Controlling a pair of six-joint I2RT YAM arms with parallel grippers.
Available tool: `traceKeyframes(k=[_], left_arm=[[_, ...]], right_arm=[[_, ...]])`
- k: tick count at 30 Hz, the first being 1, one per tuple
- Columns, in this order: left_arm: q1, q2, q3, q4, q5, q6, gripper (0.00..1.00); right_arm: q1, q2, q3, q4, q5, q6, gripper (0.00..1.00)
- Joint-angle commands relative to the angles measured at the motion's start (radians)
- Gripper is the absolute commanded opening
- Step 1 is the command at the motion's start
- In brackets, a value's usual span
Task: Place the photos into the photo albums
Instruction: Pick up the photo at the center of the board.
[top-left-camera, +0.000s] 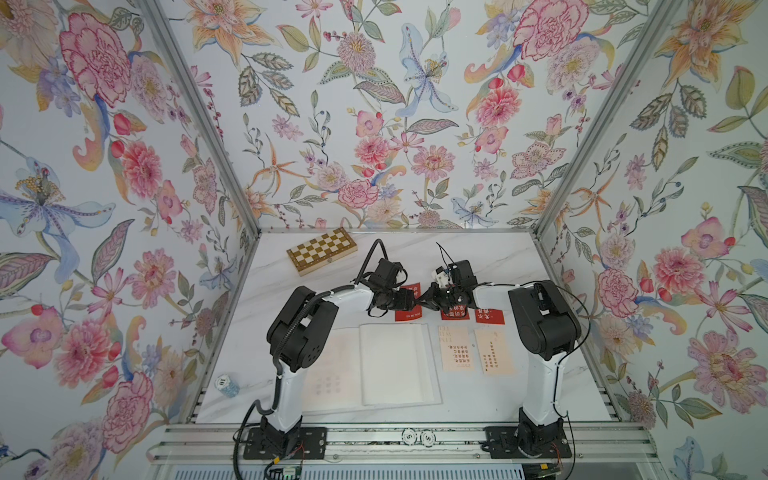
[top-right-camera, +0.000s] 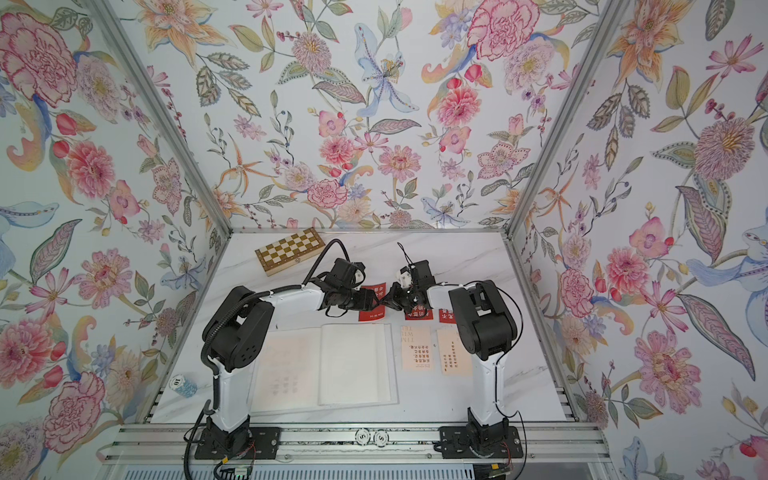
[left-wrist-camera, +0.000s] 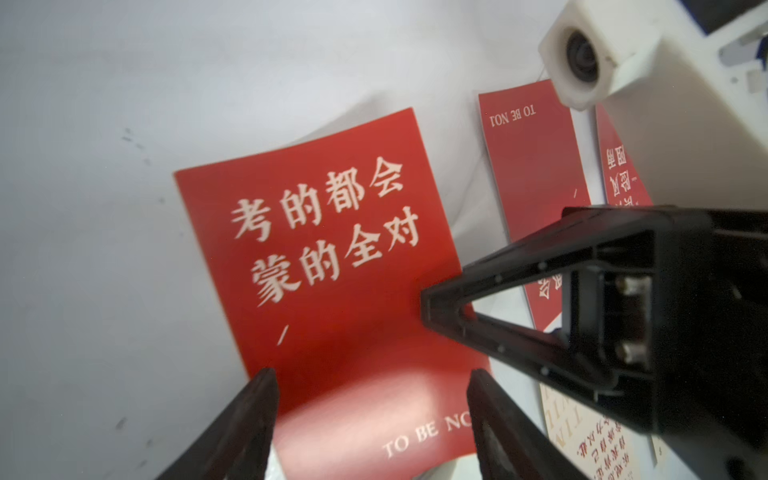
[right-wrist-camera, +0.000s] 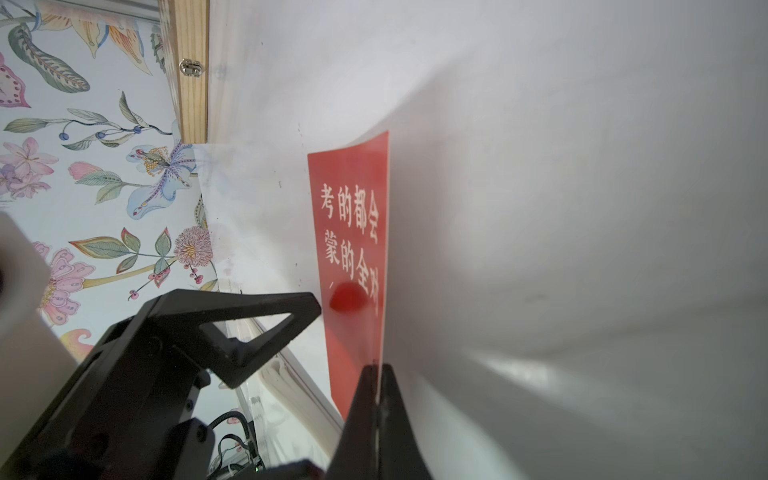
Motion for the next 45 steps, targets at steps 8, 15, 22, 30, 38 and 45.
traceKeyframes(k=[8, 15, 22, 30, 38, 45], left_arm=[[0.112, -0.303, -0.137, -0.034, 0.068, 0.041, 0.88], [0.156, -0.393, -0.278, 0.106, 0.222, 0.016, 0.88], [0.165, -0.412, -0.349, 0.172, 0.322, 0.019, 0.86], [0.167, -0.398, -0.397, 0.306, 0.452, -0.059, 0.73], [0.165, -0.428, -0.418, 0.268, 0.478, -0.029, 0.56], [0.165, -0.473, -0.437, 0.242, 0.474, -0.017, 0.47]], right_arm=[[-0.040, -0.243, -0.066, -0.106, -0.024, -0.085, 0.00], [-0.017, -0.393, -0.194, -0.057, -0.174, -0.089, 0.00], [0.053, -0.510, -0.302, 0.028, -0.263, -0.088, 0.00], [0.132, -0.498, -0.340, 0.089, -0.291, -0.092, 0.00], [0.129, -0.458, -0.337, 0.109, -0.307, -0.099, 0.00], [0.083, -0.417, -0.334, 0.098, -0.321, -0.118, 0.00]])
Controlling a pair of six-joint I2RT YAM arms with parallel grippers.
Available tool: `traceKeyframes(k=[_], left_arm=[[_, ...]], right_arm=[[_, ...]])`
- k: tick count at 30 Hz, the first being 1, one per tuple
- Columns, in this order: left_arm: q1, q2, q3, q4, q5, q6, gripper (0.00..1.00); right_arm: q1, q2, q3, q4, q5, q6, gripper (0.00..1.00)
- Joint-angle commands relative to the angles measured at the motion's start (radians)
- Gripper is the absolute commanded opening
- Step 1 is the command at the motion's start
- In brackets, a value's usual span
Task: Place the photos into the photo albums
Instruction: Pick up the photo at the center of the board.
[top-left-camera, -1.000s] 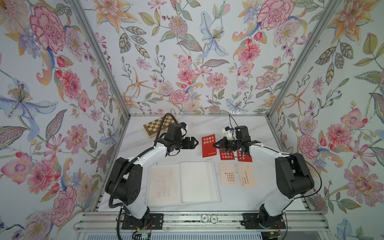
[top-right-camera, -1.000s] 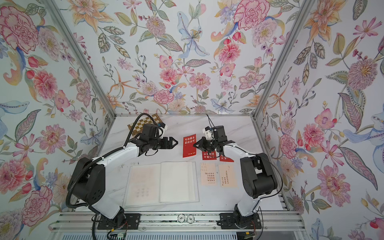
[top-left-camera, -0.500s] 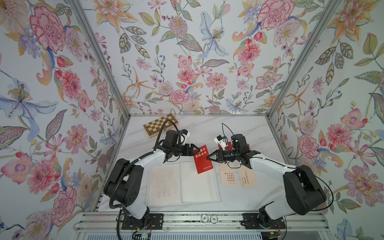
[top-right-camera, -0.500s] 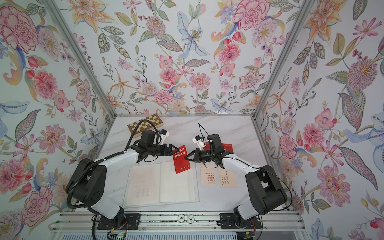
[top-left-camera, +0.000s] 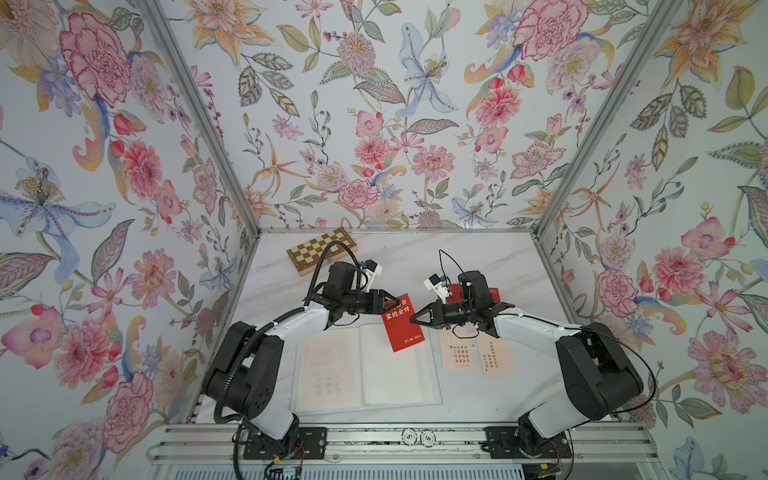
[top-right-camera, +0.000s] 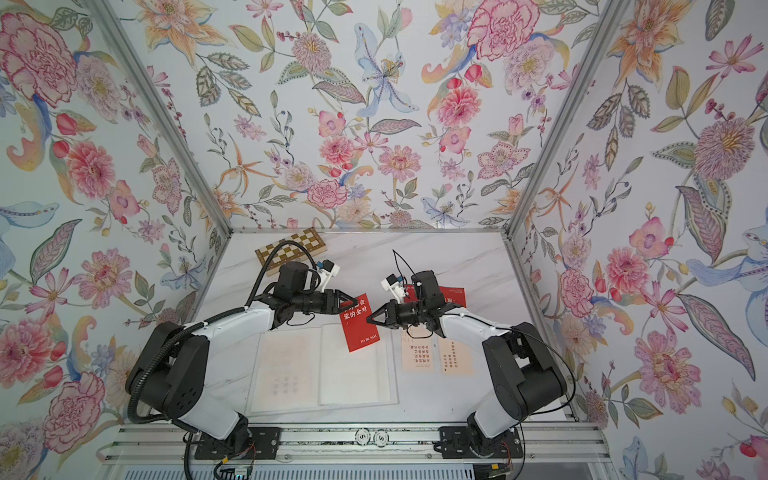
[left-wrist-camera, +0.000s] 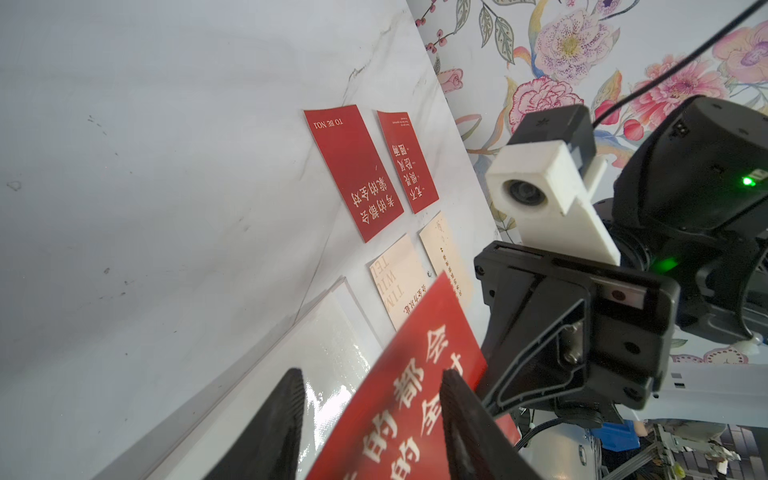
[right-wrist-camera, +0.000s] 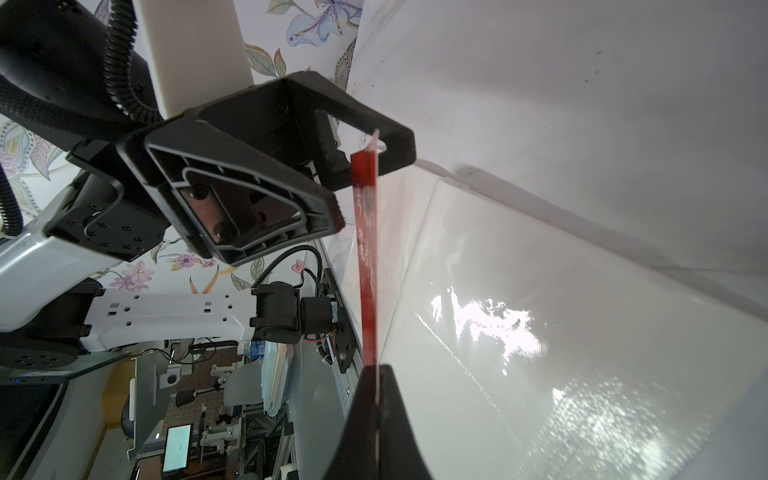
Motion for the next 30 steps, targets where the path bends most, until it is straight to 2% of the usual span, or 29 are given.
traceKeyframes(k=[1, 12, 27, 30], left_arm=[[0.008, -0.054, -0.023, -0.030, 0.018, 0.021, 0.46], [0.007, -0.049, -0.014, -0.039, 0.043, 0.030, 0.33], [0.004, -0.033, 0.010, -0.072, 0.019, 0.049, 0.17], [0.004, -0.034, 0.014, -0.071, 0.014, 0.048, 0.09]], right_arm=[[-0.021, 0.030, -0.004, 0.012, -0.021, -0.029, 0.00], [-0.013, 0.061, 0.017, 0.007, -0.020, -0.039, 0.00], [0.020, 0.088, 0.077, -0.003, -0.030, -0.050, 0.00], [0.019, 0.090, 0.086, -0.011, -0.031, -0.052, 0.00]])
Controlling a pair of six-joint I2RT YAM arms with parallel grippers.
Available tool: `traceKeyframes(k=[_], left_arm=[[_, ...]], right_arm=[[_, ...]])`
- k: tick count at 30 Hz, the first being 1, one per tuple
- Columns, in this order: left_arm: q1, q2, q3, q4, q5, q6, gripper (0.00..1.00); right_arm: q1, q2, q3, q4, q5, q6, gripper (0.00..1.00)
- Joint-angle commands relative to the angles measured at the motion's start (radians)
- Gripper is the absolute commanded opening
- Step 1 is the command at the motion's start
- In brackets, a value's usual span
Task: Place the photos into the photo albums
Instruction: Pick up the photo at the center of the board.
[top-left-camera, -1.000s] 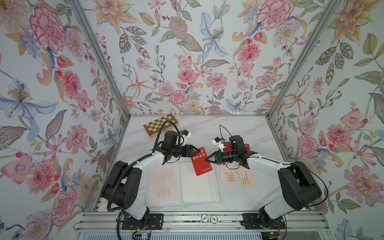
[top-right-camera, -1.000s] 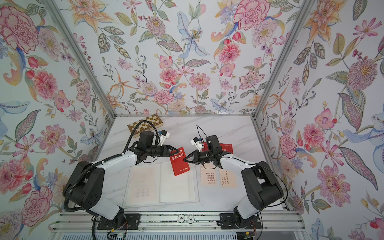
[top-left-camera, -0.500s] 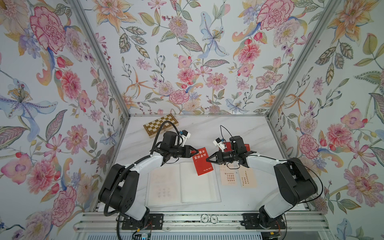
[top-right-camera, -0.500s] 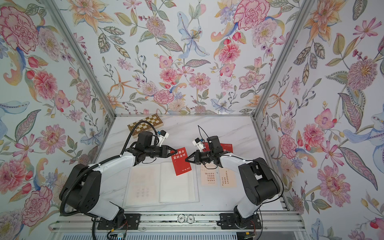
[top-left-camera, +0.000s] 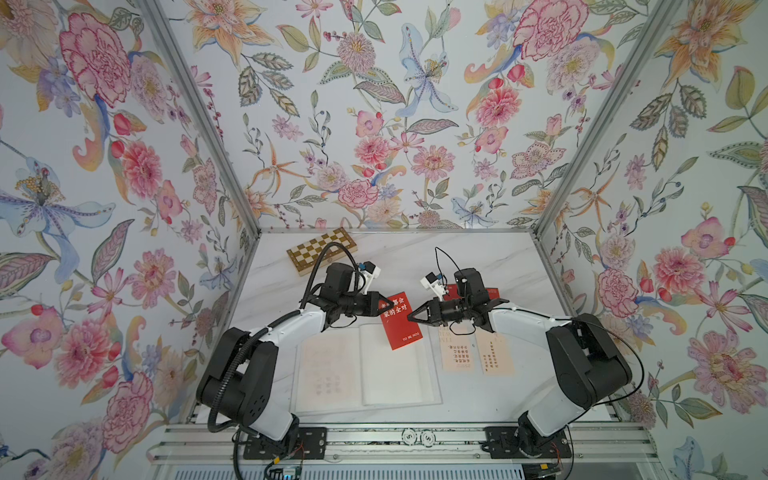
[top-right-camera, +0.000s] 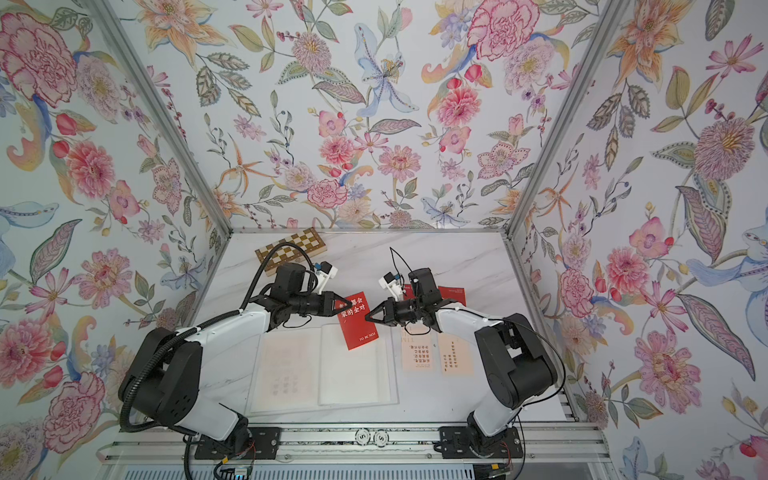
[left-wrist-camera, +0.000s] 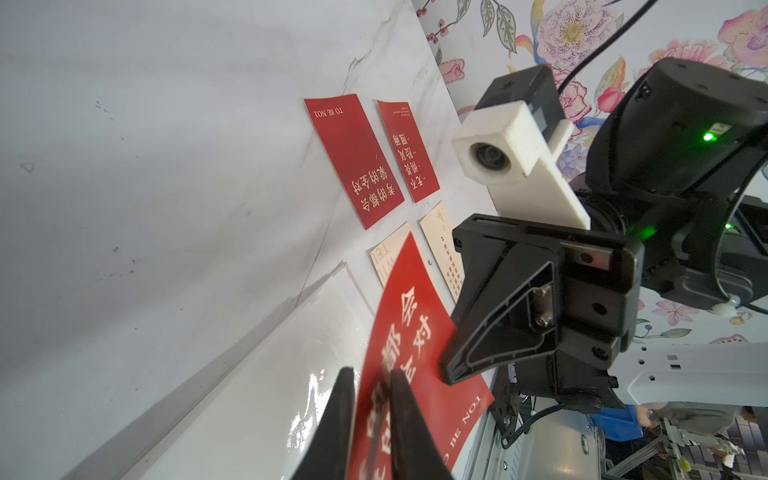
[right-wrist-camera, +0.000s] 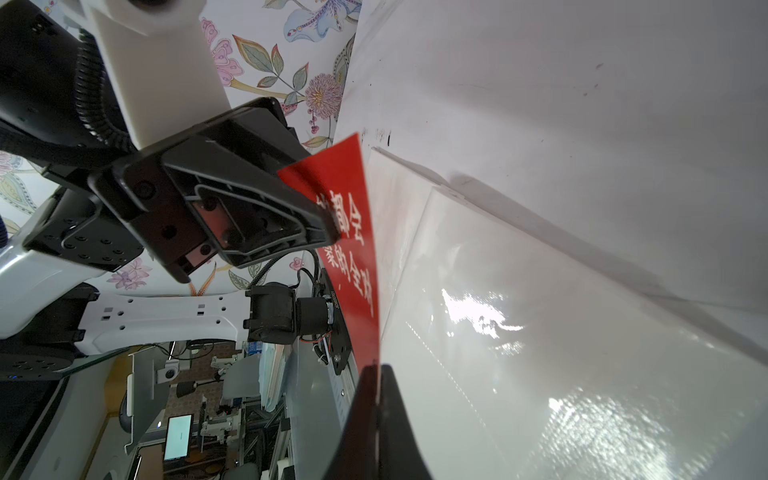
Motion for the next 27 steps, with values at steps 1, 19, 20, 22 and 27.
traceKeyframes(k=[1, 19, 20, 22, 27], left_arm=[[0.004, -0.001, 0.024, -0.014, 0.012, 0.009, 0.05], [0.081, -0.027, -0.085, 0.255, -0.078, -0.252, 0.00], [0.086, -0.035, -0.092, 0.265, -0.095, -0.265, 0.00], [0.087, -0.049, -0.107, 0.283, -0.125, -0.285, 0.00], [0.086, -0.085, -0.150, 0.353, -0.196, -0.342, 0.00]], right_arm=[[0.004, 0.024, 0.031, -0.005, -0.012, -0.022, 0.00], [-0.062, -0.120, -0.148, 0.165, 0.166, 0.234, 0.46], [-0.048, -0.133, -0.163, 0.178, 0.191, 0.252, 0.46], [-0.020, -0.146, -0.184, 0.217, 0.228, 0.292, 0.46], [0.056, -0.121, -0.233, 0.392, 0.296, 0.420, 0.54]])
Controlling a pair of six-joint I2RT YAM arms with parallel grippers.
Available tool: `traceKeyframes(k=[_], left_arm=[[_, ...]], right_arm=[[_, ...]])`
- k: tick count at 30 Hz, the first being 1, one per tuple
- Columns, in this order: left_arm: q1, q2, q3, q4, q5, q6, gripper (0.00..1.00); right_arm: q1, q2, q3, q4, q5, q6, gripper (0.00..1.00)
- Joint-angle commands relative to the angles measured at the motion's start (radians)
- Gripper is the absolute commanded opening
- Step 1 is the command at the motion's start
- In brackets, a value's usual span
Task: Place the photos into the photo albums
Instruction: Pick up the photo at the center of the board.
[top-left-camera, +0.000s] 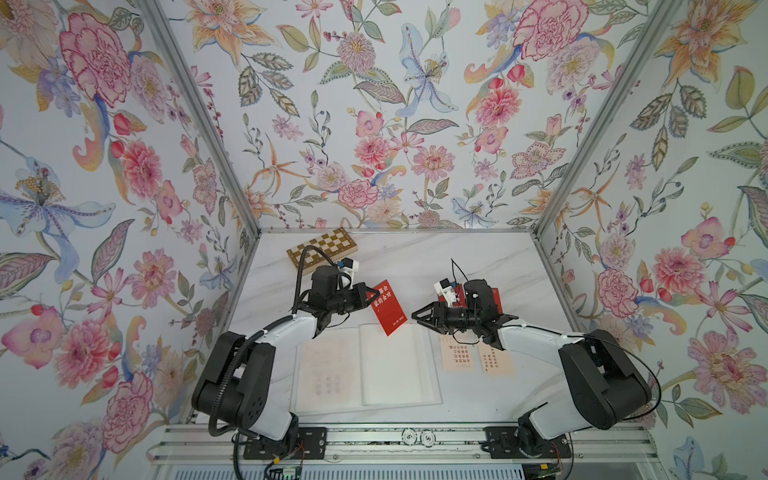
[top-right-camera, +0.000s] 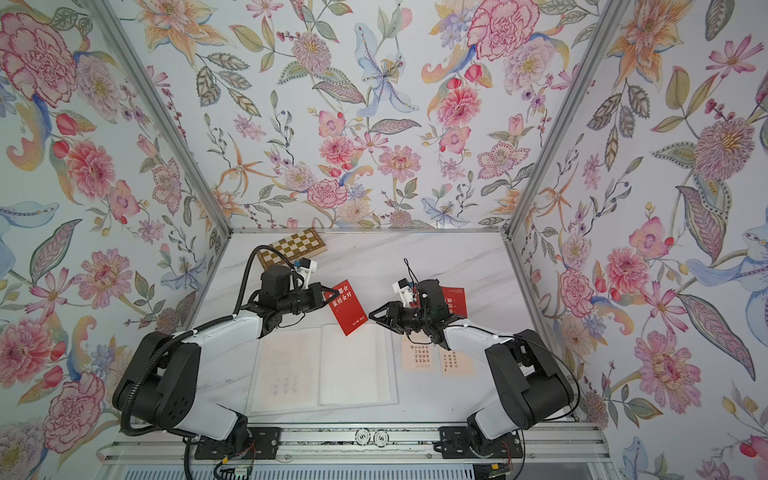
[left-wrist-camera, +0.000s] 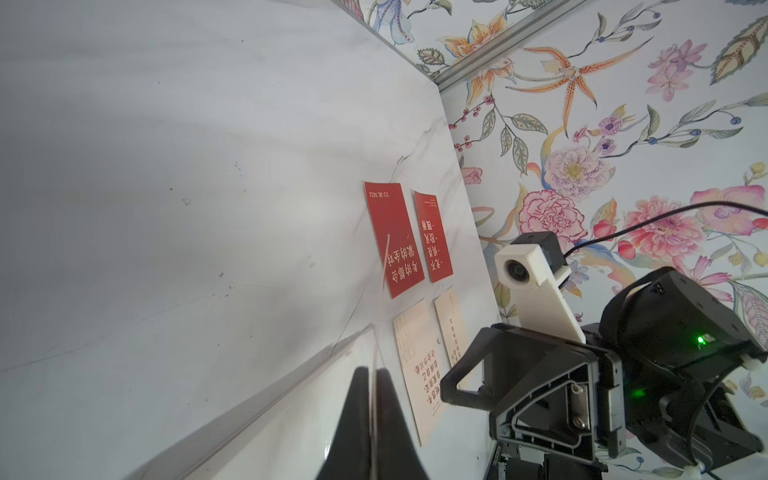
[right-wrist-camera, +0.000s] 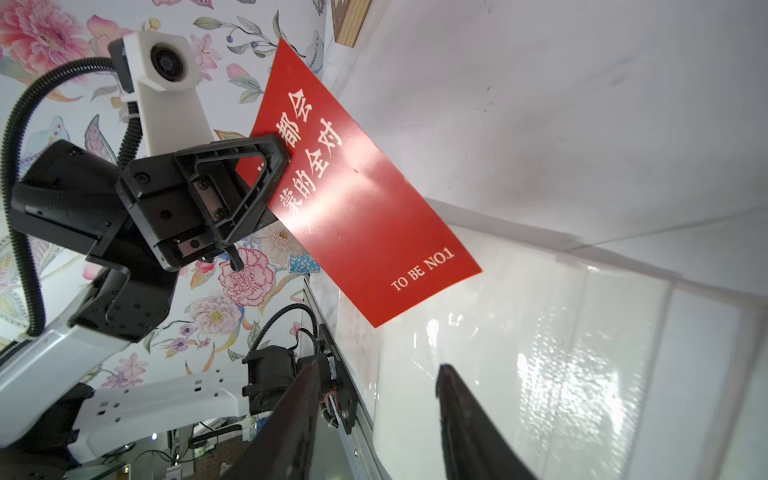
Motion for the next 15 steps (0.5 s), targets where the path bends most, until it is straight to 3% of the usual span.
traceKeyframes(k=[1, 9, 15], left_arm=[[0.003, -0.046, -0.031, 0.089, -0.075, -0.063, 0.00], [0.003, -0.063, -0.115, 0.260, -0.137, -0.182, 0.00], [0.003, -0.075, -0.141, 0.299, -0.153, -0.209, 0.00]], right_arm=[[0.042, 0.016, -0.034, 0.185, 0.084, 0.132, 0.55], [0.146, 0.161, -0.004, 0.400, 0.156, 0.288, 0.56], [0.150, 0.236, 0.016, 0.486, 0.189, 0.345, 0.55]])
